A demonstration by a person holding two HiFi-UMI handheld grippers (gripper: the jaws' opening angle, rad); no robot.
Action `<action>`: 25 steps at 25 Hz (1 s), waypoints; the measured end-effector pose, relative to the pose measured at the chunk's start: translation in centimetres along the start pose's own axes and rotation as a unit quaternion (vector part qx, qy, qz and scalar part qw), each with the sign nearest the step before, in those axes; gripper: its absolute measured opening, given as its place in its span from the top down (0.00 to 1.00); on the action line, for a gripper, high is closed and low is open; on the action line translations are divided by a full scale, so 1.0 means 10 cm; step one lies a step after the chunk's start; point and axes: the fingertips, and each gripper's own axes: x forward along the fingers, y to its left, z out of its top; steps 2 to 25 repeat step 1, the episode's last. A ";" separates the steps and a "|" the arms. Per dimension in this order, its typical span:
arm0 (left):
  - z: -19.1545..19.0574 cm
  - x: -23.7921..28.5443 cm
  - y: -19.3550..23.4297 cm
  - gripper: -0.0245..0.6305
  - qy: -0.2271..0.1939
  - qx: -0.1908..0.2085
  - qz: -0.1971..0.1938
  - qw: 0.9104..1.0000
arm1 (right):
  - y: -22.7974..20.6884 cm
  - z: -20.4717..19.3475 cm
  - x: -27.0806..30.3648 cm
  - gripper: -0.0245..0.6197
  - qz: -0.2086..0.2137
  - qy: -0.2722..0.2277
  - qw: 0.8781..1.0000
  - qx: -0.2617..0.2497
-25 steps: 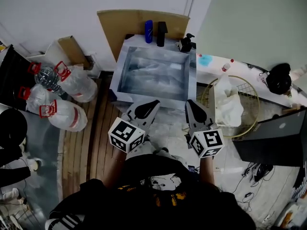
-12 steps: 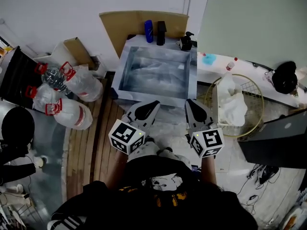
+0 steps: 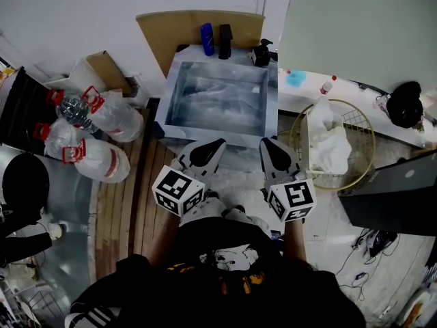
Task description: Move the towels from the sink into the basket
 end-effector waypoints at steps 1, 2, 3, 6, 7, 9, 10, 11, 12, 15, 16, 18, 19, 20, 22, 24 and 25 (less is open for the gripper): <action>0.00 0.01 0.01 0.95 0.000 0.000 -0.001 1.000 | -0.01 0.00 0.01 0.95 -0.001 0.000 1.000 0.001; 0.00 0.01 0.01 0.95 0.000 0.000 -0.001 1.000 | -0.01 0.00 0.01 0.95 -0.001 0.000 1.000 0.001; 0.00 0.01 0.01 0.95 0.000 0.000 -0.001 1.000 | -0.01 0.00 0.01 0.95 -0.001 0.000 1.000 0.001; 0.00 0.01 0.01 0.95 0.000 0.000 -0.001 1.000 | -0.01 0.00 0.01 0.95 -0.001 0.000 1.000 0.001; 0.00 0.01 0.01 0.95 0.000 0.000 -0.001 1.000 | -0.01 0.00 0.01 0.95 -0.001 0.000 1.000 0.001; 0.00 0.01 0.01 0.95 0.000 0.000 -0.001 1.000 | -0.01 0.00 0.01 0.95 -0.001 0.000 1.000 0.001; 0.00 0.01 0.01 0.95 0.000 0.000 -0.001 1.000 | -0.01 0.00 0.01 0.95 -0.001 0.000 1.000 0.001; 0.00 0.01 0.01 0.95 0.000 0.000 -0.001 1.000 | -0.01 0.00 0.01 0.95 -0.001 0.000 1.000 0.001; 0.00 0.01 0.01 0.95 0.000 0.000 -0.001 1.000 | -0.01 0.00 0.01 0.95 -0.001 0.000 1.000 0.001; 0.00 0.01 0.01 0.95 0.000 0.000 -0.001 1.000 | -0.01 0.00 0.01 0.95 -0.001 0.000 1.000 0.001; 0.00 0.01 0.01 0.95 0.000 0.000 -0.001 1.000 | -0.01 0.00 0.01 0.95 -0.001 0.000 1.000 0.001; 0.00 0.01 0.01 0.95 0.000 0.000 -0.001 1.000 | -0.01 0.00 0.01 0.95 -0.001 0.000 1.000 0.001; 0.00 0.01 0.01 0.95 0.000 0.000 -0.001 1.000 | -0.01 0.00 0.01 0.95 -0.001 0.000 1.000 0.001; 0.00 0.01 0.01 0.95 0.000 0.000 -0.001 1.000 | -0.01 0.00 0.01 0.95 -0.001 0.000 1.000 0.001; 0.00 0.01 0.01 0.95 0.000 0.000 -0.001 1.000 | -0.01 0.00 0.01 0.95 -0.001 0.000 1.000 0.001; 0.00 0.01 0.01 0.95 0.000 0.000 -0.001 1.000 | -0.01 0.00 0.01 0.95 -0.001 0.000 1.000 0.001; 0.00 0.01 0.01 0.95 0.000 0.000 -0.001 1.000 | -0.01 0.00 0.01 0.95 -0.001 0.000 1.000 0.001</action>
